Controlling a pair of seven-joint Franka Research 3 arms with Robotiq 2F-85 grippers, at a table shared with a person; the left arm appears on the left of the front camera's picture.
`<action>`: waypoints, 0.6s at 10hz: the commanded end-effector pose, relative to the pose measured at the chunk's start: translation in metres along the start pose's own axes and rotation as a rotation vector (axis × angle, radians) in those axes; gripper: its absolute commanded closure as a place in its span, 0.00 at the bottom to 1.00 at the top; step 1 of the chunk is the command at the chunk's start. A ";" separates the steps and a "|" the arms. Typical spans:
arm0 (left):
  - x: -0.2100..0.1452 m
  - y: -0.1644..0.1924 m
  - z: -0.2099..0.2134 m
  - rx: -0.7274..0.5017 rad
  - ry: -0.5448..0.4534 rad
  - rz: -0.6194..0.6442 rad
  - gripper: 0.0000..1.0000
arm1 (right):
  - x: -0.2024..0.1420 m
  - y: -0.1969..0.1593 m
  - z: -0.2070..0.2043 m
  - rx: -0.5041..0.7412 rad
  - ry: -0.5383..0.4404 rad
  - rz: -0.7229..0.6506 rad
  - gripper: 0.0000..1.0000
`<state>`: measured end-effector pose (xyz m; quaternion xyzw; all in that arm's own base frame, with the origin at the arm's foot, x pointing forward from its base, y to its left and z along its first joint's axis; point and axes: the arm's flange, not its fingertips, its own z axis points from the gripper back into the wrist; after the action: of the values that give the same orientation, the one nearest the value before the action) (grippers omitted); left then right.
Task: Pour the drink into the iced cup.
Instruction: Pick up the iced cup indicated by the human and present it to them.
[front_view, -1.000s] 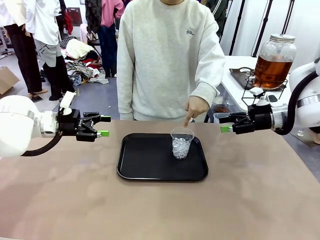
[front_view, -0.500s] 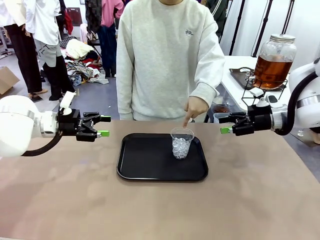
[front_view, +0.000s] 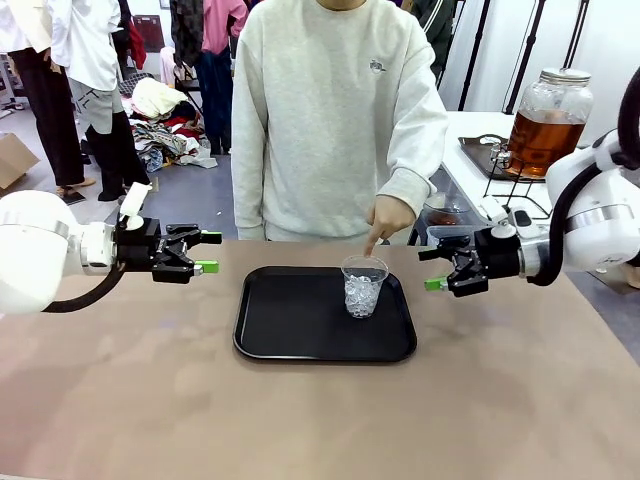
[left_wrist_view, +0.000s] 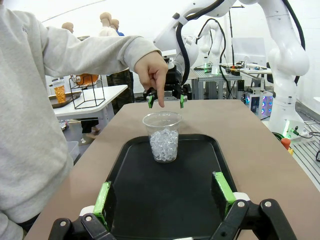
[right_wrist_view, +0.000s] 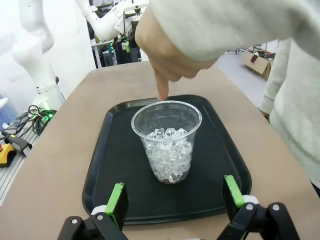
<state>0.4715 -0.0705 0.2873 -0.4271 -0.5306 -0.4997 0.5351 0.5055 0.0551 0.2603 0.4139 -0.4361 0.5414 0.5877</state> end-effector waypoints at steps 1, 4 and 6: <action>0.001 0.000 -0.002 0.007 -0.008 -0.004 0.00 | -0.007 -0.008 -0.011 0.010 -0.062 0.030 0.00; 0.001 0.000 -0.002 0.007 -0.008 -0.004 0.00 | -0.013 -0.009 -0.012 0.028 -0.105 -0.018 0.00; 0.001 0.000 -0.002 0.007 -0.008 -0.004 0.00 | -0.013 -0.001 -0.012 0.037 -0.049 -0.008 0.00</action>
<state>0.4715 -0.0705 0.2873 -0.4271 -0.5305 -0.4997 0.5351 0.5076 0.0628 0.2416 0.4470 -0.4388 0.5333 0.5686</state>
